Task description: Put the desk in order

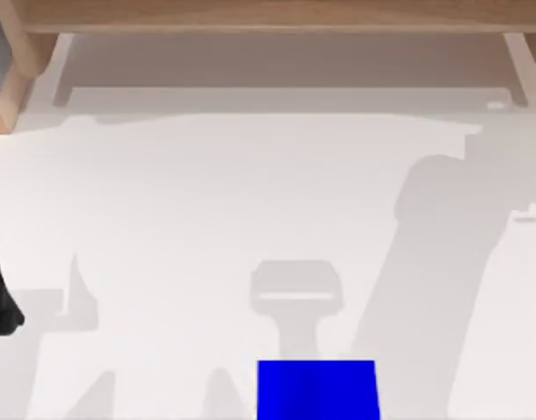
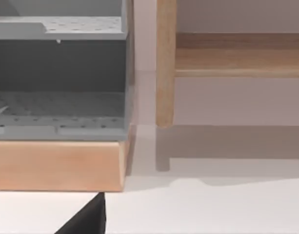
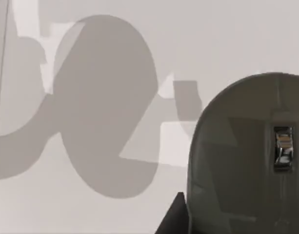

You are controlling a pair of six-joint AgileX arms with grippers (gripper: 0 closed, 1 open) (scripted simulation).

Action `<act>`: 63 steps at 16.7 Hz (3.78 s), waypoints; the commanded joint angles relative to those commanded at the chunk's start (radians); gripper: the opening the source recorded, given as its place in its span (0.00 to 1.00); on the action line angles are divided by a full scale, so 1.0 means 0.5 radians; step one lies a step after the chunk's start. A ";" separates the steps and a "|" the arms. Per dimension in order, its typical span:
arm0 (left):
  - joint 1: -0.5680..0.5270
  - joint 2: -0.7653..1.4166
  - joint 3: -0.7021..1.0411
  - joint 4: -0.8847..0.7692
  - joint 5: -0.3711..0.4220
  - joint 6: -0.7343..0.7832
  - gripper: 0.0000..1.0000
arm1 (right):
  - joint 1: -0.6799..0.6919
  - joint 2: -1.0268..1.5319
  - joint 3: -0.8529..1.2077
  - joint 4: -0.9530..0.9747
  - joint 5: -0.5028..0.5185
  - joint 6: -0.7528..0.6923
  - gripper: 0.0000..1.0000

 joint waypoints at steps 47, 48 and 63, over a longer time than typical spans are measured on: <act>0.000 0.000 0.000 0.000 0.000 0.000 1.00 | 2.850 -1.382 -2.425 0.814 0.273 3.282 0.00; 0.000 0.000 0.000 0.000 0.000 0.000 1.00 | 2.842 -1.415 -2.425 0.797 0.281 3.291 0.00; 0.000 0.000 0.000 0.000 0.000 0.000 1.00 | 2.838 -1.420 -2.400 0.861 0.292 3.292 0.00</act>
